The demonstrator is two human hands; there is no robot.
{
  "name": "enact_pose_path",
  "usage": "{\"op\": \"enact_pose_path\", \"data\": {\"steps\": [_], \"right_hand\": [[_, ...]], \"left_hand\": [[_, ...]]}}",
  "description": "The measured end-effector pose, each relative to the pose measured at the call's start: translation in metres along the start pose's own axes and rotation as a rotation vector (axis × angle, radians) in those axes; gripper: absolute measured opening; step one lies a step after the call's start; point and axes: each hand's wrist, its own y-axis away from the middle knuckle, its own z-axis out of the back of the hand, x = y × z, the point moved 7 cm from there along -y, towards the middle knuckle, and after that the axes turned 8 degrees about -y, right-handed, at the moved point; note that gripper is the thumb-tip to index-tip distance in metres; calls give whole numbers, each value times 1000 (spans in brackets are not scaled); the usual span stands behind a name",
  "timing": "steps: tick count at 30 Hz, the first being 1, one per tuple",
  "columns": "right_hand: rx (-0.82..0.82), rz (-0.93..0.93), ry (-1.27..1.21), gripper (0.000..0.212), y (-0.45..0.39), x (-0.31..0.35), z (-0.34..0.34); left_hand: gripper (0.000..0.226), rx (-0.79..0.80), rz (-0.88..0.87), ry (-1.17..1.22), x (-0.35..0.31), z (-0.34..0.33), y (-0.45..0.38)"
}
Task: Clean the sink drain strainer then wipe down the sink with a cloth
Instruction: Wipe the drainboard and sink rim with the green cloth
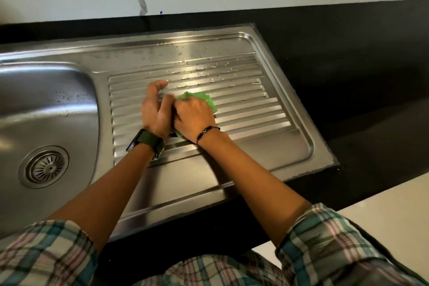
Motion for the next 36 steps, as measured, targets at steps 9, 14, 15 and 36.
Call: {"op": "enact_pose_path", "data": {"steps": [9, 14, 15, 36], "right_hand": [[241, -112, -40, 68, 15, -15, -24], [-94, -197, -112, 29, 6, -12, 11], [-175, -291, -271, 23, 5, -25, 25], [-17, -479, 71, 49, 43, -166, 50]], "left_hand": [[45, -62, 77, 97, 4, 10, 2], [44, -75, 73, 109, 5, 13, 4], [44, -67, 72, 108, 5, 12, 4], [44, 6, 45, 134, 4, 8, 4]]}}
